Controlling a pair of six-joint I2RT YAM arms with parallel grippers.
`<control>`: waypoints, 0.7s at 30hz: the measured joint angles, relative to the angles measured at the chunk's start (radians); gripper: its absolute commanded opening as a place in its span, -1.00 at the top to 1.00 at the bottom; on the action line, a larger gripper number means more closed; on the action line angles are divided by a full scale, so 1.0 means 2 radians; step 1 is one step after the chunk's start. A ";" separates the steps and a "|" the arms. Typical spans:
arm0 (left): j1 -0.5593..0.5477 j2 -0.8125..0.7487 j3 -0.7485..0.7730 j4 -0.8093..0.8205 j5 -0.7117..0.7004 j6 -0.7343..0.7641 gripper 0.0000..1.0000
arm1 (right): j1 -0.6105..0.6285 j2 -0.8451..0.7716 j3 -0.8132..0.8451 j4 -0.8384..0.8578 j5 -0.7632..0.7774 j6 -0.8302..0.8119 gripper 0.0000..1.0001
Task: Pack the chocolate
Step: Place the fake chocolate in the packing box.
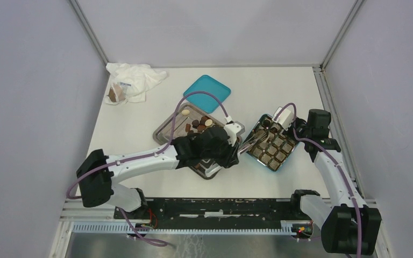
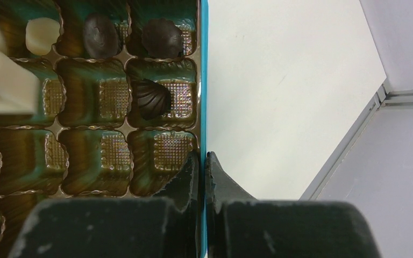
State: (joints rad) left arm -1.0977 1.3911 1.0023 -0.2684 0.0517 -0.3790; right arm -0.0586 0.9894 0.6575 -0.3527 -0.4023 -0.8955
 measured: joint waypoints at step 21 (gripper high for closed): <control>-0.009 0.117 0.073 0.023 -0.026 0.010 0.72 | 0.002 0.007 0.000 0.000 -0.002 0.000 1.00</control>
State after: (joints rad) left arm -1.1149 1.6245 1.1477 -0.2230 -0.0006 -0.3599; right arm -0.0540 1.0039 0.6575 -0.3531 -0.4072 -0.8955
